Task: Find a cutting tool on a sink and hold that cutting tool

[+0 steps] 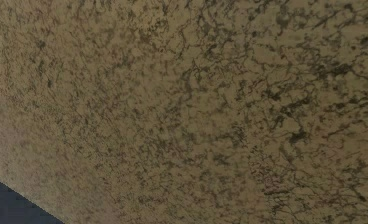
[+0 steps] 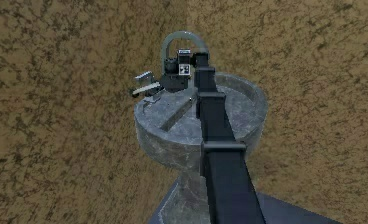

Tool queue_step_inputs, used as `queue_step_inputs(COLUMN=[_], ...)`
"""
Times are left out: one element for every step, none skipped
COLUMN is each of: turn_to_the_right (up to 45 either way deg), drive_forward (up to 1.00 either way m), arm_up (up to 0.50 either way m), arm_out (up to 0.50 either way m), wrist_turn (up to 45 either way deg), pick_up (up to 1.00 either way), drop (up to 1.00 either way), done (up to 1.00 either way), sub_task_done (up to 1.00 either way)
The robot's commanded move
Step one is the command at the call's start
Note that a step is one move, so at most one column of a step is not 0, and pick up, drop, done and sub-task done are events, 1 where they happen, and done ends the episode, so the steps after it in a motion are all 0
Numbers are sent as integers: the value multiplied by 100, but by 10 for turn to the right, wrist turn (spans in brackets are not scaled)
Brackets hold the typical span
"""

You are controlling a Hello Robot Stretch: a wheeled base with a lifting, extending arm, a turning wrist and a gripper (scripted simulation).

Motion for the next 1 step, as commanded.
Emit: queue_step_inputs(turn_to_the_right=[0], drive_forward=[0], arm_up=[0], arm_out=[0], wrist_turn=[0], pick_up=[0], drop=[0], done=[100], sub_task_done=[0])
